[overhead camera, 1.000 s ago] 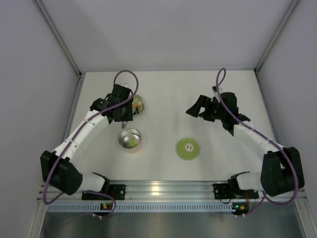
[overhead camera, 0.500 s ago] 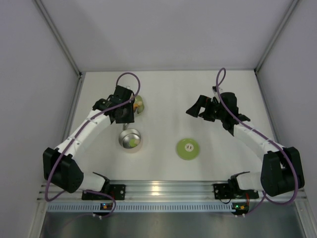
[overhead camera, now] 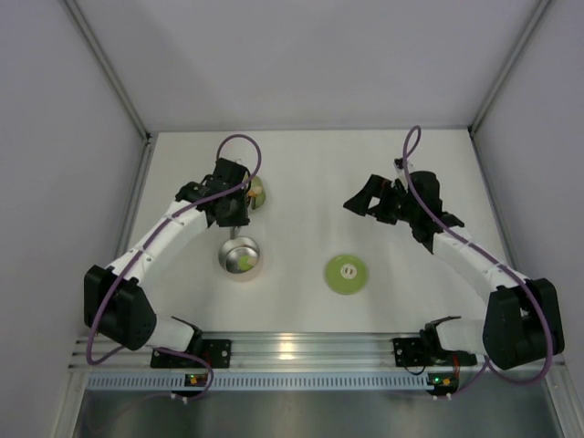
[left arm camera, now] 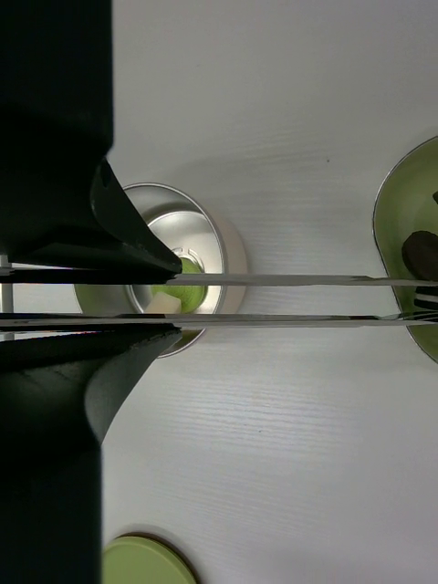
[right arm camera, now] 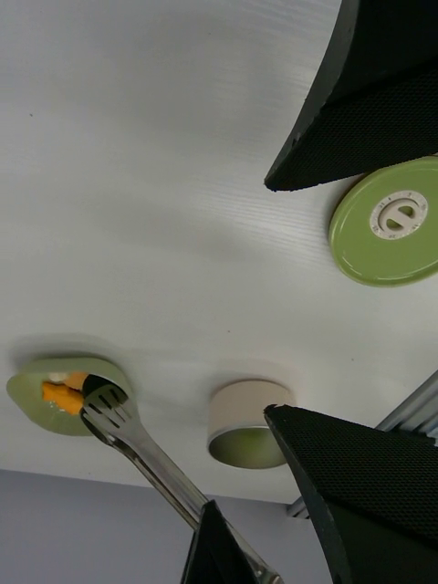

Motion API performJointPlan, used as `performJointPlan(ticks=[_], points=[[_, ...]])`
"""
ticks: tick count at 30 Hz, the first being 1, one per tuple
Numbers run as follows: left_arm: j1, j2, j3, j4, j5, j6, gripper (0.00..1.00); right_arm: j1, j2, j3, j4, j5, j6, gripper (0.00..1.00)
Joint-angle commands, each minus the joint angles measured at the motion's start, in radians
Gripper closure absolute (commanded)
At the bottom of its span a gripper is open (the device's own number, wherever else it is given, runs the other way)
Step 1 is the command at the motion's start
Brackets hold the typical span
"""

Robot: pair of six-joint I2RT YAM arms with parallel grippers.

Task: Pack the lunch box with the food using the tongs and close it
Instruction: Pick up the fake food from the plate.

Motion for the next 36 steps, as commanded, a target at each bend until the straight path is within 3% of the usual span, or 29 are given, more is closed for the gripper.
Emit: performJointPlan(ticks=[1,10,36], points=[[-0.001,0.005,-0.003,0.054,0.004,-0.003,0.76,0.015,-0.036,-0.003,0.022,0.003,0.003,0.01],[-0.001,-0.034,0.04,0.028,0.022,0.007,0.84,0.015,-0.023,0.103,-0.04,-0.029,0.011,0.0],[-0.001,-0.168,0.073,-0.047,0.01,0.045,0.85,-0.008,0.036,0.244,-0.051,-0.111,0.07,0.01]])
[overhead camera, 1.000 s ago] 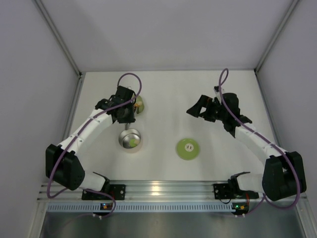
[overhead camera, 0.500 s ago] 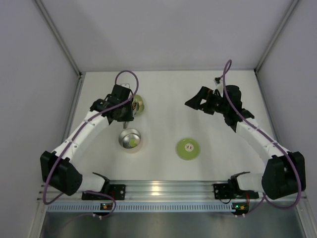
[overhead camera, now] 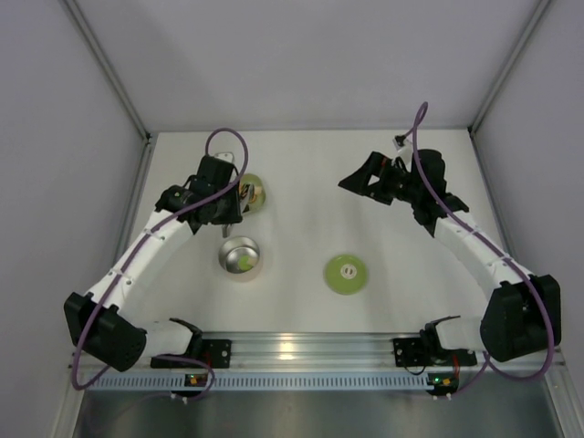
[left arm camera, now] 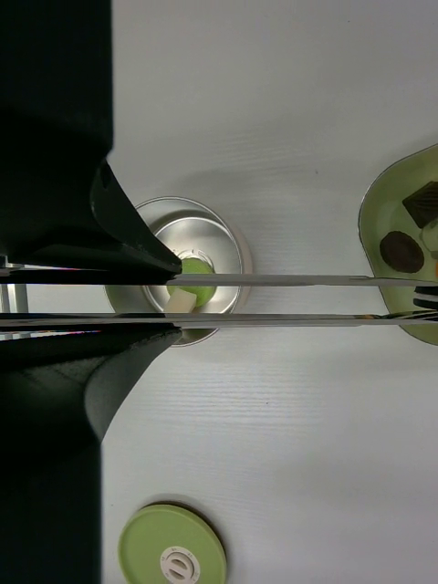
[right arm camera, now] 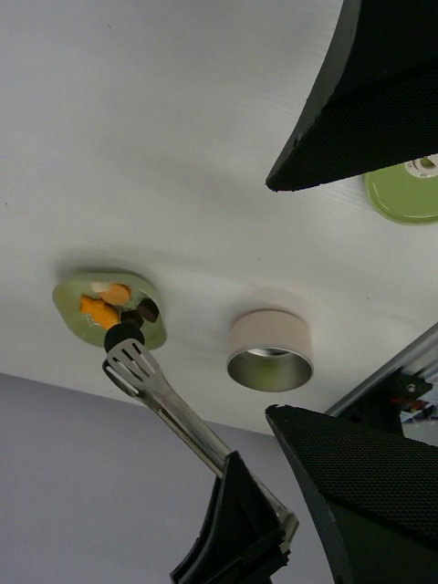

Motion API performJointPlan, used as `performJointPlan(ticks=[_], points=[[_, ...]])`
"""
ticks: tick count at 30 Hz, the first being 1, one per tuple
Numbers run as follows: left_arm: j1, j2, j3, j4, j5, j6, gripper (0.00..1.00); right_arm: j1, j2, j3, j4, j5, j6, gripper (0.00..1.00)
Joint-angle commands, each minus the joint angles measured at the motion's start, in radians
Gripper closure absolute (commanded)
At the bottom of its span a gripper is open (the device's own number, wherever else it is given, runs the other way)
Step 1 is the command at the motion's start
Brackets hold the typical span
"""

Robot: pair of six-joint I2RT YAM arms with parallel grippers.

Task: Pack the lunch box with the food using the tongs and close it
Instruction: Pick up the fake food from the plate, then place the fake food in the packing box.

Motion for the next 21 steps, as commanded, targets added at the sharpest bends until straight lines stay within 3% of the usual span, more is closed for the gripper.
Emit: performJointPlan(ticks=[1,11,21], points=[[-0.001,-0.052,0.033,0.001,-0.003,0.013,0.85,-0.005,0.002,0.055,-0.001,-0.012,0.011,0.01],[-0.001,-0.185,0.019,-0.119,0.01,-0.007,0.84,-0.004,0.029,0.074,0.001,-0.011,0.019,0.0],[-0.001,-0.4,-0.121,-0.242,0.024,-0.062,0.84,-0.008,0.049,0.109,-0.009,-0.001,0.031,0.01]])
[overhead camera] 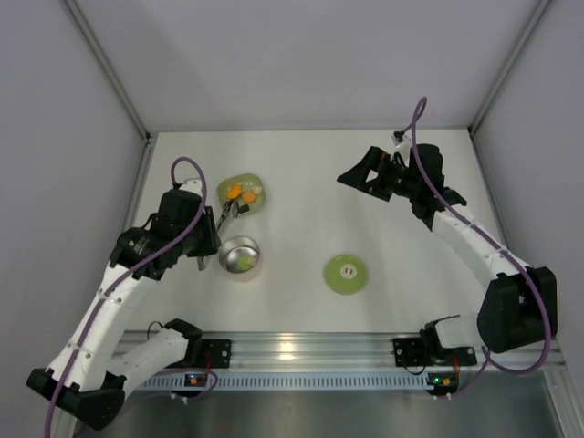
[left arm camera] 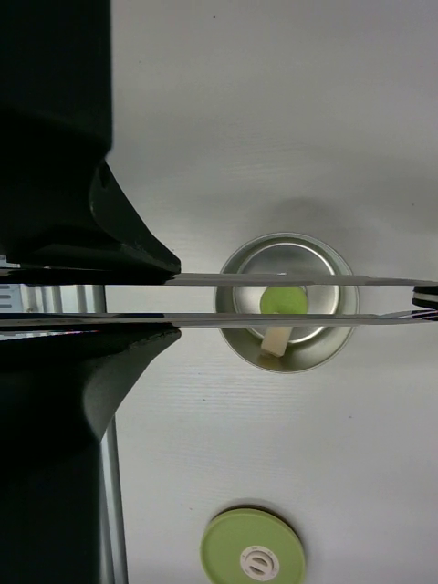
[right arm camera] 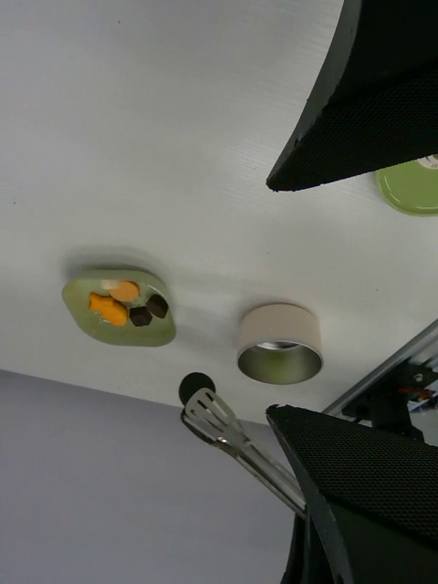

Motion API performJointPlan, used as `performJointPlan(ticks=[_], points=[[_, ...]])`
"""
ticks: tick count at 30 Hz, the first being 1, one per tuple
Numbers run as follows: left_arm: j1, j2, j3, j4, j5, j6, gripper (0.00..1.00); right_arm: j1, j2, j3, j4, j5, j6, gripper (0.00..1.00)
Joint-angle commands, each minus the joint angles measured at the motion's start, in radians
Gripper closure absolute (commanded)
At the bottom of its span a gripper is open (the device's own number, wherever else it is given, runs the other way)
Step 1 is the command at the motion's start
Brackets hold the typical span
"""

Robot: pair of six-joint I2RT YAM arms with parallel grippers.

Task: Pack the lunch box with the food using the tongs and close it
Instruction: Place the fake food in the packing box.

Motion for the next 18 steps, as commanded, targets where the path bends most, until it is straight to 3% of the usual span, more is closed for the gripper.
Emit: performJointPlan(ticks=[1,18], points=[[-0.001,-0.065,-0.032,-0.061,0.021,-0.036,0.84,-0.004,0.009,0.068,0.004,0.002,0.01,0.01],[0.001,-0.249,-0.075,-0.225,0.105,-0.087,0.84,-0.004,0.061,0.092,-0.012,0.003,0.005,0.01]])
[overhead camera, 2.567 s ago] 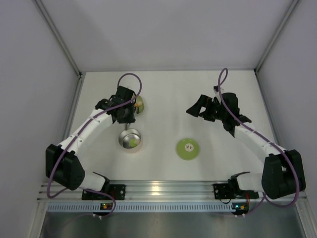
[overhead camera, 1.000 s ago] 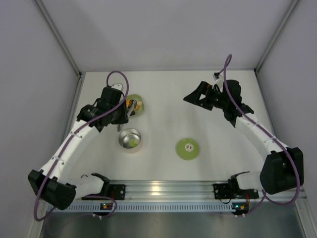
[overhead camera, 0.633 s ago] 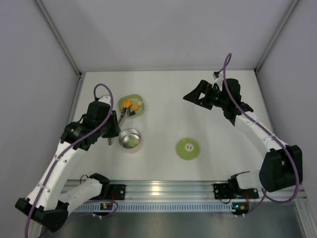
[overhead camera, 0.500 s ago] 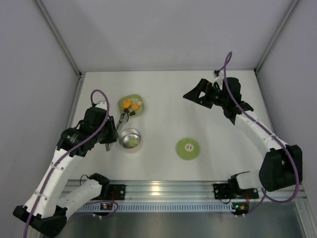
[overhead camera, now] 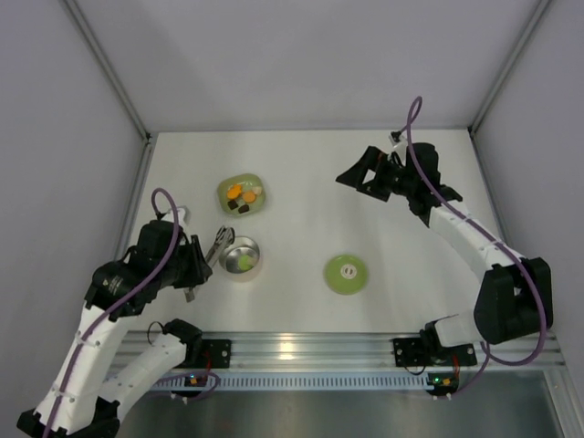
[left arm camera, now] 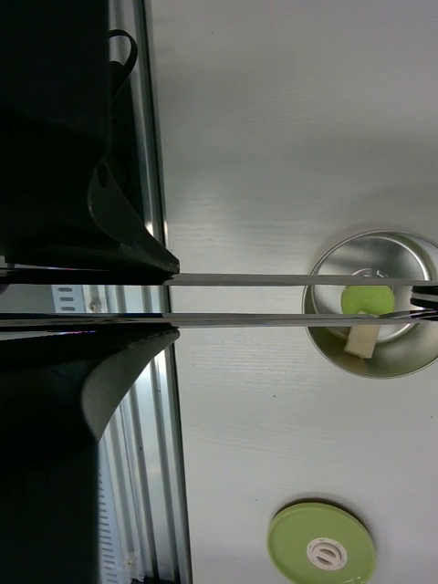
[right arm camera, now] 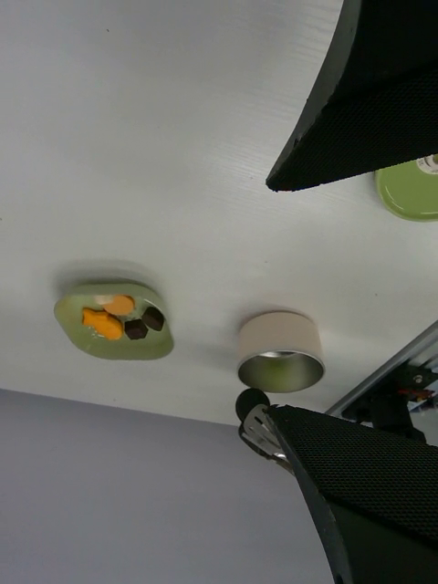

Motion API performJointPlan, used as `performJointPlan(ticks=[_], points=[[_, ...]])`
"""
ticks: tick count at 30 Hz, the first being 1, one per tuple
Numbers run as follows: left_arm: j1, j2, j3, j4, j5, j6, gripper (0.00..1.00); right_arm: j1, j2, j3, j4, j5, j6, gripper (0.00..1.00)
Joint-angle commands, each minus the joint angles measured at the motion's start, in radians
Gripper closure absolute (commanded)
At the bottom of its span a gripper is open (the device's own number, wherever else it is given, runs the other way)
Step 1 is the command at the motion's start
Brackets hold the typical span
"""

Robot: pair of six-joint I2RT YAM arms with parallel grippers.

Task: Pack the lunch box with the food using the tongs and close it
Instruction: Place the fake food in the packing box.

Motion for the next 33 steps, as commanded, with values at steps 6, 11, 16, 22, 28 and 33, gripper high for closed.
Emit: performJointPlan(ticks=[6,11,16,22,28,33], points=[[-0.001,-0.036,-0.042,-0.042,0.074,-0.004,0.83,-0.013,0.06,0.145,-0.014,-0.003,0.022,0.01],[0.001,-0.042,-0.058,-0.045,0.102,0.0,0.8,-0.044,0.083,0.187,0.018,-0.041,0.072,0.01],[0.001,-0.039,-0.055,-0.033,0.105,-0.001,0.72,-0.053,0.11,0.239,0.029,-0.068,0.118,0.01],[-0.001,-0.039,-0.046,-0.031,0.1,0.005,0.64,-0.067,0.124,0.259,0.04,-0.093,0.155,0.01],[0.001,-0.033,-0.042,-0.026,0.103,0.014,0.6,-0.068,0.126,0.261,0.029,-0.095,0.15,0.01],[0.001,-0.014,-0.028,-0.019,0.106,0.019,0.6,-0.073,0.127,0.247,0.03,-0.096,0.148,0.01]])
